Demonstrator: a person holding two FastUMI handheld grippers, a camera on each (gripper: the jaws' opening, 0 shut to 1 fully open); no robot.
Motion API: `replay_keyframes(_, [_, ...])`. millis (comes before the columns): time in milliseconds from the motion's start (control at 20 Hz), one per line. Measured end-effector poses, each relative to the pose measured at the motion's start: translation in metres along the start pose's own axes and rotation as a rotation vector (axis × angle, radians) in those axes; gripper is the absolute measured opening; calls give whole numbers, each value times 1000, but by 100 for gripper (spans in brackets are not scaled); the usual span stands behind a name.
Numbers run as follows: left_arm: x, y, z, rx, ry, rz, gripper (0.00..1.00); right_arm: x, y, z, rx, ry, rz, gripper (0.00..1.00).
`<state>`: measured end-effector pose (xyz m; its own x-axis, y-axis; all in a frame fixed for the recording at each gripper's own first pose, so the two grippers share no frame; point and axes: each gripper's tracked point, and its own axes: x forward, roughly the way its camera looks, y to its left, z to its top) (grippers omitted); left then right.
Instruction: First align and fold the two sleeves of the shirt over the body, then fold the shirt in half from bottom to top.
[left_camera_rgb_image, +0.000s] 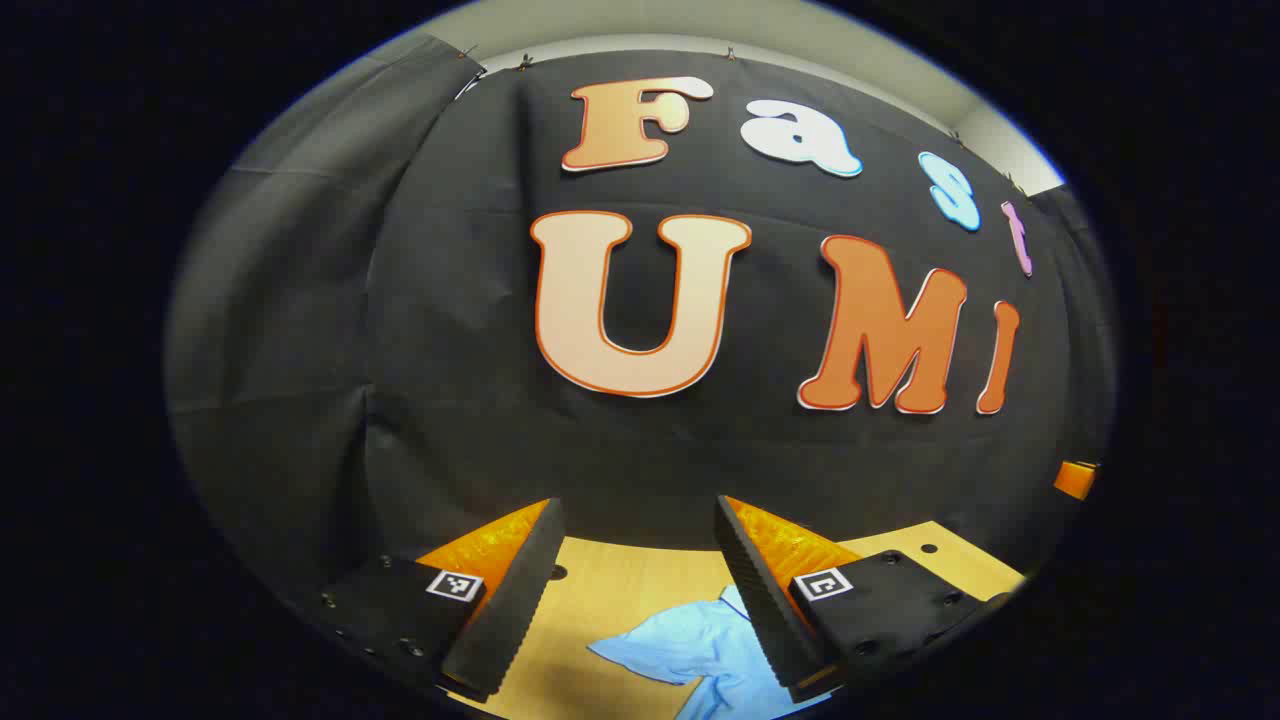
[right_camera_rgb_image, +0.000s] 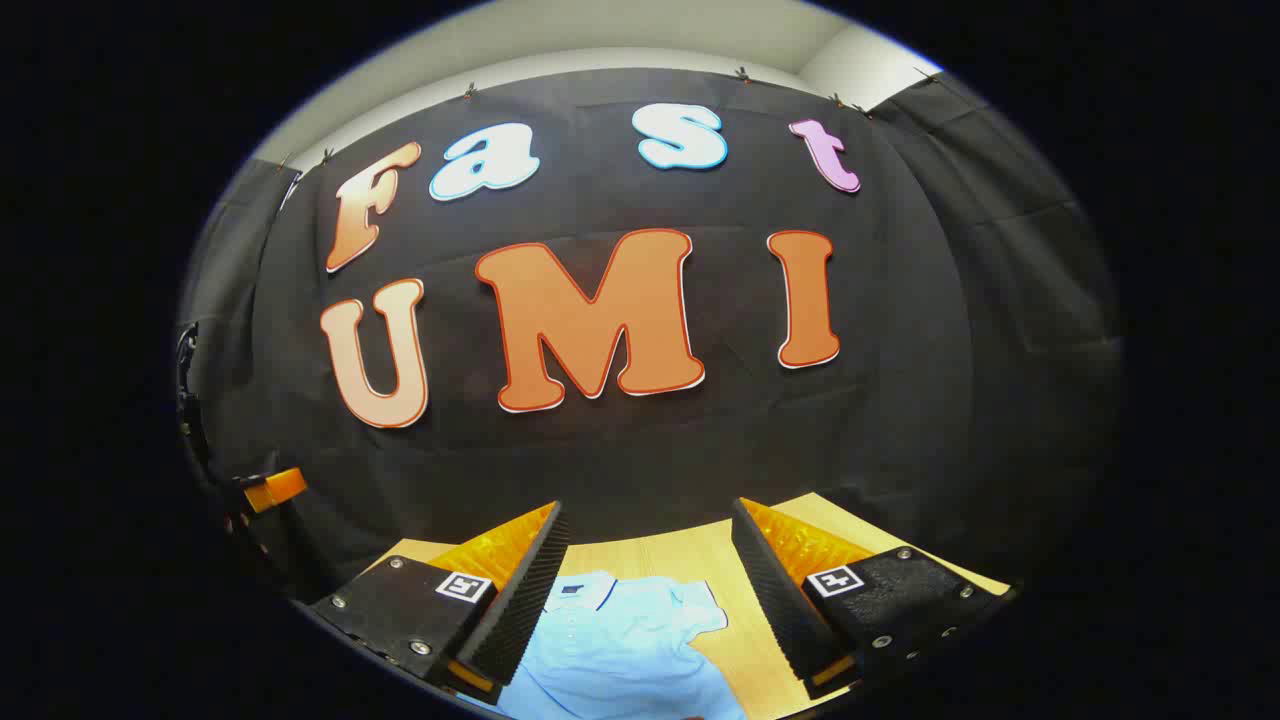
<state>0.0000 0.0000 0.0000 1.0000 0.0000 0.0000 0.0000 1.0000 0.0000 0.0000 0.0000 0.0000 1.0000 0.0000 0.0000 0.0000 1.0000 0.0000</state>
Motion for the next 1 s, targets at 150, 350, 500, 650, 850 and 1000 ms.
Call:
replay_keyframes(150, [2,8,8,6,-15,41,97,25,-3,-5,20,55,25,99])
replay_keyframes(350, [-2,-1,17,14,-31,67,97,60,-21,-7,23,101,45,99])
replay_keyframes(500, [1,-10,10,19,-18,93,97,81,-44,-11,-33,115,21,99])
replay_keyframes(650, [4,-17,7,56,-19,123,97,91,-58,-20,-77,133,12,99])
replay_keyframes(850, [12,-33,6,53,-22,119,97,97,-61,-26,-53,159,26,99])
replay_keyframes(1000, [27,-41,4,77,-28,71,97,99,-66,-39,-45,202,0,99])
